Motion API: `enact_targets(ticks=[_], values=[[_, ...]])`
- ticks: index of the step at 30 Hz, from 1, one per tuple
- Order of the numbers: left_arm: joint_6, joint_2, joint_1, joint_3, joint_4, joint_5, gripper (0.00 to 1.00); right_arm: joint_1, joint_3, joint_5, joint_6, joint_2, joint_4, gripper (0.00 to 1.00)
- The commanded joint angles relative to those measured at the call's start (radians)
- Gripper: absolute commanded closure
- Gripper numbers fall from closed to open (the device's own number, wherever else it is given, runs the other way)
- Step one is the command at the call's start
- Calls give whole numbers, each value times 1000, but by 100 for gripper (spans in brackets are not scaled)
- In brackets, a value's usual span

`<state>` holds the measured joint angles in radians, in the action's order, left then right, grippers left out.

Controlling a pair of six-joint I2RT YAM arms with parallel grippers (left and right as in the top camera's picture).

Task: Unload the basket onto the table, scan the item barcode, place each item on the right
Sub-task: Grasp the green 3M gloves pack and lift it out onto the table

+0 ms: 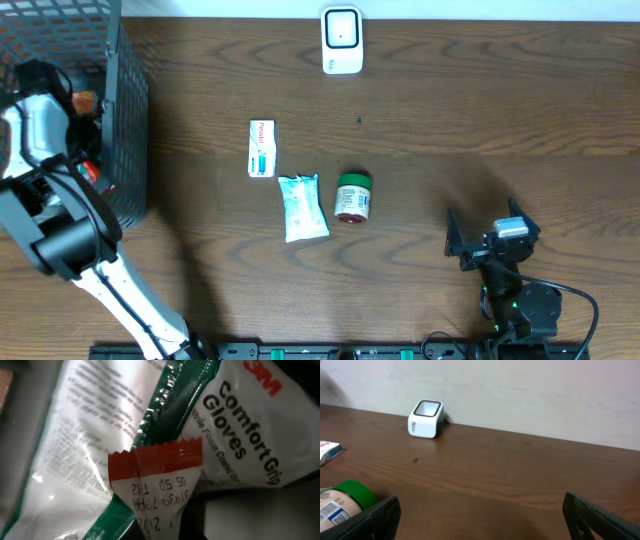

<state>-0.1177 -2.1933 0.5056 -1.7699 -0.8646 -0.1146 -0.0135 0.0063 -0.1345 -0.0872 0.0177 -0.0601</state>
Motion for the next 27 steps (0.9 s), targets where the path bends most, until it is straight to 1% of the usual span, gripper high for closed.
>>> enact_targets(ticks=[1,7,11,15,19,21,24,27], values=[[-105,197,-5,-10,-1,126,93,-3,-1,2,4,-4,-4,1],[-161,485,-5,-10,39,80,93,-3,-1,2,4,-4,-4,1],[-177,657,-10,-10,71,81,93,-3,-1,2,4,-4,-4,1],[-194,810,-58,-10,73,82,93,-3,-1,3,4,-4,-4,1],[-195,933,-190,-10,19,82,93,-3,-1,2,4,-4,-3,1],[-195,968,-301,-10,-29,81,93,-3,-1,2,4,-4,-4,1],[-196,970,-491,-1,-111,79,93,-3,-1,2,4,-4,-3,1],[-245,930,-643,41,-177,69,93,-3,-1,3,4,-4,-4,1]])
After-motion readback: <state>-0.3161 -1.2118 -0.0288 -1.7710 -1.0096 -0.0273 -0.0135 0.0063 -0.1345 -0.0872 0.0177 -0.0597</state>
